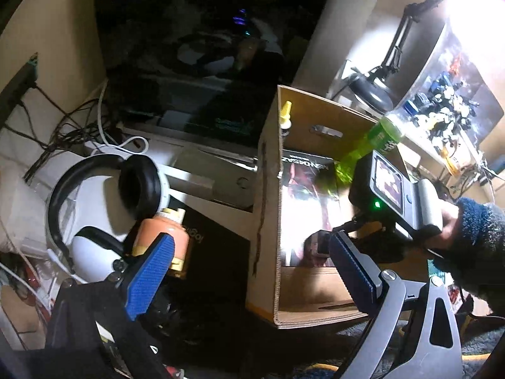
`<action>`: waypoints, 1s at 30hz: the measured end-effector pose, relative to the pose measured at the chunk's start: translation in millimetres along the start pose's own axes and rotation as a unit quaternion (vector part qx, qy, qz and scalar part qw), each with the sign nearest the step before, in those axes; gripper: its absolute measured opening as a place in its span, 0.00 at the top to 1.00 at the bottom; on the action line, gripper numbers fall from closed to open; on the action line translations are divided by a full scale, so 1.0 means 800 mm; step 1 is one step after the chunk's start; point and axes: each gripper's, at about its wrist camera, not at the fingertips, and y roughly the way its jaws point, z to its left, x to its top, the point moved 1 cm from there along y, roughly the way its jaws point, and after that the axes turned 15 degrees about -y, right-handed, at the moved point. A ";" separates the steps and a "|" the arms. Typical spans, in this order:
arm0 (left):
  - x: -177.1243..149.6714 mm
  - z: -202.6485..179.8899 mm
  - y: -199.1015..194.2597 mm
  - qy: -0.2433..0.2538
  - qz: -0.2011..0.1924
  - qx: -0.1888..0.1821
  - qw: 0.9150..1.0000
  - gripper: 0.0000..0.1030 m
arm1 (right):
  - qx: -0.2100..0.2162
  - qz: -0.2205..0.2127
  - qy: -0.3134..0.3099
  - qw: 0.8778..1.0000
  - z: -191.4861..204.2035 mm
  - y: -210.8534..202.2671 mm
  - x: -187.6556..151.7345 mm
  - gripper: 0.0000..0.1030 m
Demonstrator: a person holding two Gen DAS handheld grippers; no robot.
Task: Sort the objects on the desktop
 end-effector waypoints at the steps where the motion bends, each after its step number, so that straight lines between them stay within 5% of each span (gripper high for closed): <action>1: 0.000 -0.002 0.002 0.002 0.002 -0.004 1.000 0.04 | 0.000 -0.001 0.001 1.000 -0.002 -0.002 -0.002 0.80; 10: 0.003 -0.010 0.005 0.007 0.008 -0.030 0.999 0.04 | -0.033 -0.016 0.011 0.999 -0.034 -0.026 0.000 0.81; 21: -0.001 0.000 -0.007 -0.011 0.005 -0.020 1.000 0.04 | -0.090 -0.029 0.018 0.995 -0.129 -0.043 0.072 0.81; 30: -0.002 0.003 -0.011 -0.027 0.005 -0.014 1.000 0.04 | -0.121 -0.027 0.009 0.992 -0.158 -0.042 0.076 0.76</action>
